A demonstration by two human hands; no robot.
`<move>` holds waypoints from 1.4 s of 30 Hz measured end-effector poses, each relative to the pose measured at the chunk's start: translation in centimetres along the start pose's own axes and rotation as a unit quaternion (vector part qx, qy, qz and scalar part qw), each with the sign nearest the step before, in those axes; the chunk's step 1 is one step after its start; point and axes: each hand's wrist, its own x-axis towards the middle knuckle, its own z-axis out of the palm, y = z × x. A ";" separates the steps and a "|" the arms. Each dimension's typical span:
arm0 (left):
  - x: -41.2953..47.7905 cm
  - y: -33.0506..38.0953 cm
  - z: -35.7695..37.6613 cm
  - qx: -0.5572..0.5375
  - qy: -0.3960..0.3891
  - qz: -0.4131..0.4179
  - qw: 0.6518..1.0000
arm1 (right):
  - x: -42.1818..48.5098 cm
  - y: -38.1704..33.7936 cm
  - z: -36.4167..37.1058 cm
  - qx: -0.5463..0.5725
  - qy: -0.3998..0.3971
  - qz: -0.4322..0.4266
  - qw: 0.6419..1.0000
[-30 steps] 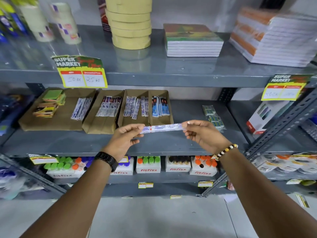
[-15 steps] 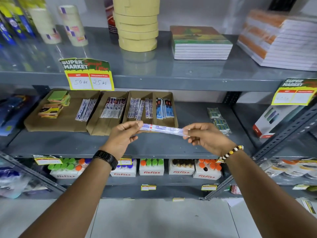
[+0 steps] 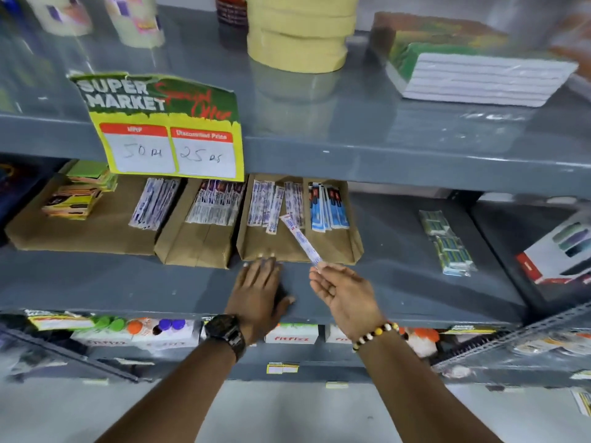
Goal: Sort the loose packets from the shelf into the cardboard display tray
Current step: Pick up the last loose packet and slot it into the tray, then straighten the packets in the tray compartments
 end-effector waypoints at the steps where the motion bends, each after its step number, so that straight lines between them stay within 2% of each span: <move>1: 0.2 -0.2 0.4 0.014 -0.004 0.013 1.000 | 0.7 0.2 1.0 0.006 0.002 -0.004 1.000; 7: 0.4 -0.5 1.2 0.025 -0.030 0.035 0.999 | 6.1 0.2 7.6 -0.011 0.019 -0.036 0.999; 10: 0.5 -0.4 0.9 0.022 -0.036 0.025 0.999 | 8.9 0.0 10.0 -0.040 0.016 -0.004 0.999; 13: 0.5 -0.5 0.8 0.024 -0.047 0.022 0.998 | 9.5 -0.1 10.2 -0.090 0.019 0.015 0.996; 15: 0.5 -0.5 0.8 0.028 -0.059 0.023 0.998 | 8.8 -0.2 9.2 -0.086 0.011 0.006 0.996; 18: 0.5 -0.6 1.1 0.032 -0.068 0.025 0.997 | 7.4 -0.3 6.6 -0.070 0.021 -0.054 0.996; 22: 0.5 -0.6 0.8 0.030 -0.068 0.028 0.997 | 6.6 -1.2 2.2 -0.194 0.090 -0.148 0.966; 23: 0.5 -0.6 0.7 0.024 -0.067 0.030 0.997 | 6.6 -1.6 1.0 -0.248 0.102 -0.179 0.947; 25: 0.5 -0.6 0.6 0.003 -0.058 0.031 0.998 | 6.5 -2.7 -1.0 -0.399 0.120 -0.256 0.872; 27: 0.8 -0.6 0.3 -0.005 -0.053 0.031 0.998 | 6.1 -4.0 -2.3 -0.493 0.115 -0.302 0.808; 31: 2.9 0.0 -0.8 -0.021 -0.044 0.033 0.998 | 6.1 -6.7 -3.7 -0.570 0.088 -0.324 0.750; 33: 4.4 -0.2 -1.8 -0.007 -0.033 0.037 0.999 | 6.6 -7.1 -3.7 -0.613 0.064 -0.351 0.705; 36: 6.3 -1.5 -3.6 0.069 -0.019 0.069 0.995 | 7.2 -7.2 -2.1 -0.620 -0.011 -0.422 0.662; 37: 6.8 -2.2 -4.2 0.100 -0.017 0.083 0.991 | 7.7 -7.0 -1.3 -0.624 -0.050 -0.452 0.636; 39: 7.9 -3.6 -5.4 0.146 -0.034 0.098 0.984 | 8.9 -6.5 0.6 -0.676 -0.111 -0.482 0.546; 42: 9.9 -5.1 -6.6 0.206 -0.144 0.090 0.964 | 10.7 -5.8 3.4 -0.771 -0.176 -0.427 0.437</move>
